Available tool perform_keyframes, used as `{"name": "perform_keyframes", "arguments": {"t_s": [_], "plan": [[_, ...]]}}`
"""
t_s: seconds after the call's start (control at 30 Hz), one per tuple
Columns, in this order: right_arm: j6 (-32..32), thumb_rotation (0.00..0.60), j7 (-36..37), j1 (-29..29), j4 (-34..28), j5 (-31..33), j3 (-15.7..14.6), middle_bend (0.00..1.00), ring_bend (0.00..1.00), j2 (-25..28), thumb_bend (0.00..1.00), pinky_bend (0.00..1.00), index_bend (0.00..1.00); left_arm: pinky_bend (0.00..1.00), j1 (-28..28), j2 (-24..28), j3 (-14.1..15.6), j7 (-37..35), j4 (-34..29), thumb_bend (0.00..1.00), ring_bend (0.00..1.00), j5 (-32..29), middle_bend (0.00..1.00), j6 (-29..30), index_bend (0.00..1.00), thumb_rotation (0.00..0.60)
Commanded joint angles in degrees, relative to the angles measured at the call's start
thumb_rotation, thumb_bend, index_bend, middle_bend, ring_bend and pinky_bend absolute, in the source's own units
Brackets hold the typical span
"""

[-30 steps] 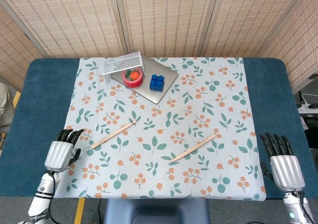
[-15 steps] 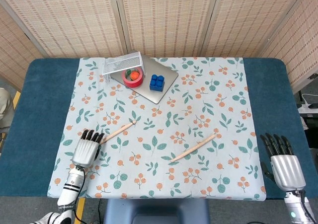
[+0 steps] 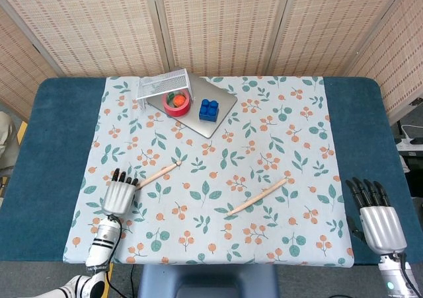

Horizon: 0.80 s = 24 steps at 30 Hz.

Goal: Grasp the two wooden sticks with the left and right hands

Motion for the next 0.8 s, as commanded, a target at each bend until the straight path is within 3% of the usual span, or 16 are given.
{"name": "perform_keyframes", "arguments": {"t_s": [0.03,0.23,0.47,0.63,0.8], "plan": [[-0.1,0.600,0.0,0.0,-0.1,0.1,-0.1,0.03,0.00,0.0,0.33,0.00,0.00,0.19,-0.2,-0.4,0.2,-0.3,1.0,0.40,0.31,-0.2,0.56,0.1,0.51,0.600],[-0.2,0.600,-0.5,0.1,0.0,0.1,-0.1,0.03,0.00,-0.2,0.34,0.00,0.00,0.19,-0.3,-0.9,0.5,-1.3,2.6,0.41,0.40,-0.1,0.69,0.6,0.65,0.600],[-0.7,0.600,-1.2,0.4,0.4,0.3,-0.2,0.03,0.00,-1.0,0.34,0.00,0.00,0.19,-0.2,-1.8,1.3,-5.9,6.0,0.50,0.51,2.3,0.86,3.6,0.82,0.600],[-3.7,0.600,-4.0,3.0,0.8,-0.4,0.5,0.03,0.00,-3.1,0.33,0.00,0.00,0.19,0.7,-0.4,3.2,-16.3,8.9,0.51,0.53,6.8,0.88,8.8,0.84,0.600],[-8.7,0.600,-9.6,8.0,1.1,-1.2,2.5,0.04,0.00,-5.4,0.33,0.00,0.06,0.19,2.0,2.0,5.1,-22.0,8.5,0.51,0.53,9.7,0.88,12.6,0.85,0.600]]}}
